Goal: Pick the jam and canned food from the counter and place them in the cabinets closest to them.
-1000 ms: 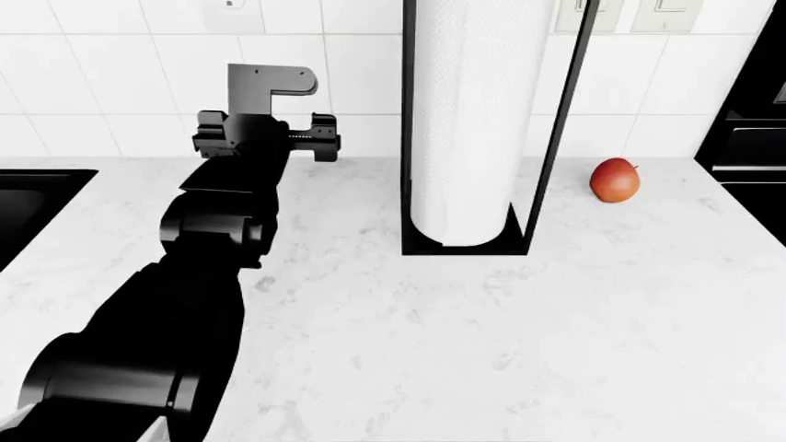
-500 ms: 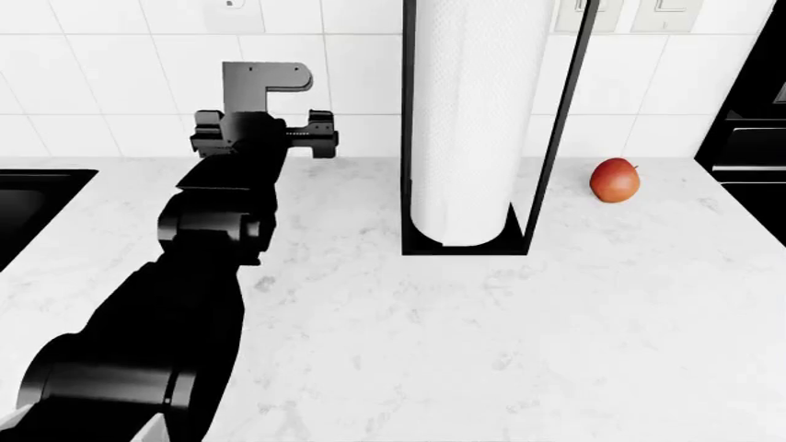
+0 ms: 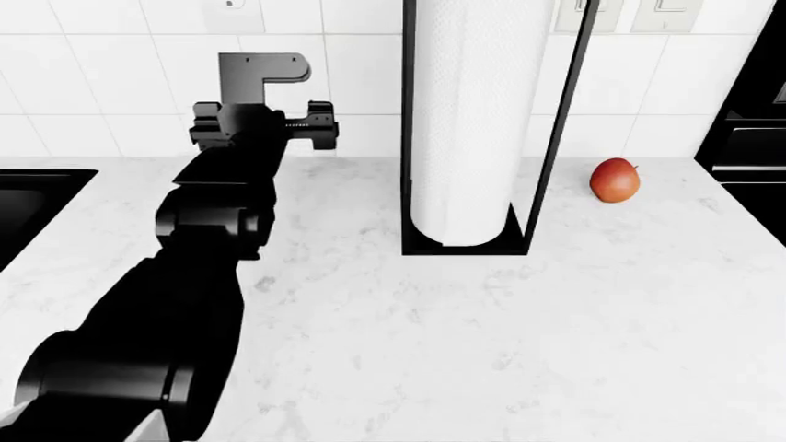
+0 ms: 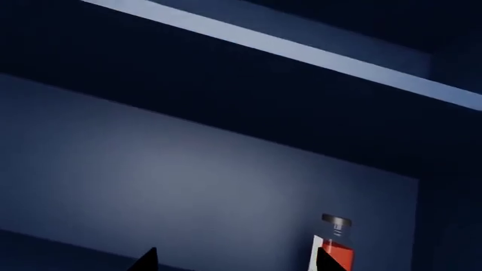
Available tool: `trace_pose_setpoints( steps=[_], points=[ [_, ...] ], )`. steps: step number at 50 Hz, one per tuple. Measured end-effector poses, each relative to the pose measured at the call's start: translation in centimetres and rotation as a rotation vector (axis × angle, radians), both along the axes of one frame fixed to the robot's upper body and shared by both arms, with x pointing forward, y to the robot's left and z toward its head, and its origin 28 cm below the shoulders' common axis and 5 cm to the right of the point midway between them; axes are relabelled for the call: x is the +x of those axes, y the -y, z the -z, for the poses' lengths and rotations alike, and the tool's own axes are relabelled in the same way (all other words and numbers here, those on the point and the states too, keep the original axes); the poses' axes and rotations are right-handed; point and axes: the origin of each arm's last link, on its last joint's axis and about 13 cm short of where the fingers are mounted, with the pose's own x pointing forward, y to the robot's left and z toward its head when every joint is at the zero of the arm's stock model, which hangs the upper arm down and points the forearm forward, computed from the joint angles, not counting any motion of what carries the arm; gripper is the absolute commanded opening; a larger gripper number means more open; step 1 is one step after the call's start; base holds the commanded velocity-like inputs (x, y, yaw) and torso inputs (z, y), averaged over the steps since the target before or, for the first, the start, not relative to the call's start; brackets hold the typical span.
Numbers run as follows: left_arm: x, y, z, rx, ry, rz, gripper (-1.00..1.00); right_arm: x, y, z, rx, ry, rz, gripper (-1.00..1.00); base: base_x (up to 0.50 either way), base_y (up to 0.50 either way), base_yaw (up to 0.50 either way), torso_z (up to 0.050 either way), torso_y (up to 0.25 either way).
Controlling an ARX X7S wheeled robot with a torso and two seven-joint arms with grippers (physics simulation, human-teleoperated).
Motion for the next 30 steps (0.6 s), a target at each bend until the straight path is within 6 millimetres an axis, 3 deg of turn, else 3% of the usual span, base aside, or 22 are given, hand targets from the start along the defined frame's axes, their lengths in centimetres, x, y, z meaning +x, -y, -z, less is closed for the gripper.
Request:
trace_pose_setpoints(
  steps=[15,30],
  points=[
    [0.3,-0.1,-1.7,-0.002,0.056,0.018,1.0,-1.7,-0.6,1.4,0.022,0.041,-0.017,1.0,-0.01,0.0,0.0,0.0,0.0],
    [0.4,-0.2,-3.1,-0.01,0.096,0.035,1.0,-3.0,-0.8,2.5,0.008,0.056,-0.03,1.0,-0.5,0.0,0.0,0.0,0.0]
  ],
)
